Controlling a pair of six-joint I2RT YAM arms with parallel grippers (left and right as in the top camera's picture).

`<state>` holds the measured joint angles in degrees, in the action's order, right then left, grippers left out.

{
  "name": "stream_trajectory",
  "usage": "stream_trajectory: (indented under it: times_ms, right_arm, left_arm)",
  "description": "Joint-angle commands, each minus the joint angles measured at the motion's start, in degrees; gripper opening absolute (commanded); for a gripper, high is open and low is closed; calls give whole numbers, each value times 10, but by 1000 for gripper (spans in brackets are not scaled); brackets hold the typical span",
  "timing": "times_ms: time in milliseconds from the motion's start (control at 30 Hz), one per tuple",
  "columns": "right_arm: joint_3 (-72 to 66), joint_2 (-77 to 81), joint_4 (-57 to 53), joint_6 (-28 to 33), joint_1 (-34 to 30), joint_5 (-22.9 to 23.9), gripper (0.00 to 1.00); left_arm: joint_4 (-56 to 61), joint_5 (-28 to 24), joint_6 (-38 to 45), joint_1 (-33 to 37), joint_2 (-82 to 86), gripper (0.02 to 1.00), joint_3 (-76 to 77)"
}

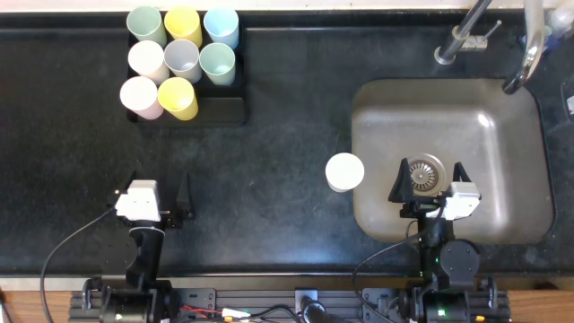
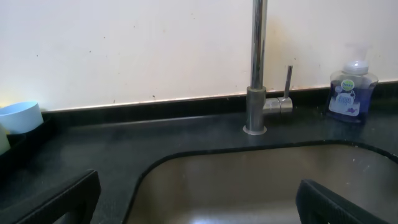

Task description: Store Cups

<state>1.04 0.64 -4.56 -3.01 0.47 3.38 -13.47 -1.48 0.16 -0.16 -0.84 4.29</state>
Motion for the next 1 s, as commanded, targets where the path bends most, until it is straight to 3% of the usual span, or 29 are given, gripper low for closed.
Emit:
stream_trajectory:
  times_ms: [33,333,600,867,1000]
  right_arm:
    - [-8,-4,3,0,-1,0,998]
    - [58,-3,-8,0,-1,0,998]
    - [413,210,-318,-11,21,-19,998]
    - [719,520,-688,-10,101,-19,998]
    - [788,671,-809,62,144,-19,998]
  left_arm:
    - [4,5,-6,1,7,998,-3]
    - [4,5,-6,1,7,998,-3]
    - [4,5,-6,1,7,998,-3]
    - [4,5,-6,1,7,998,-3]
    - [4,5,-6,1,7,998,-3]
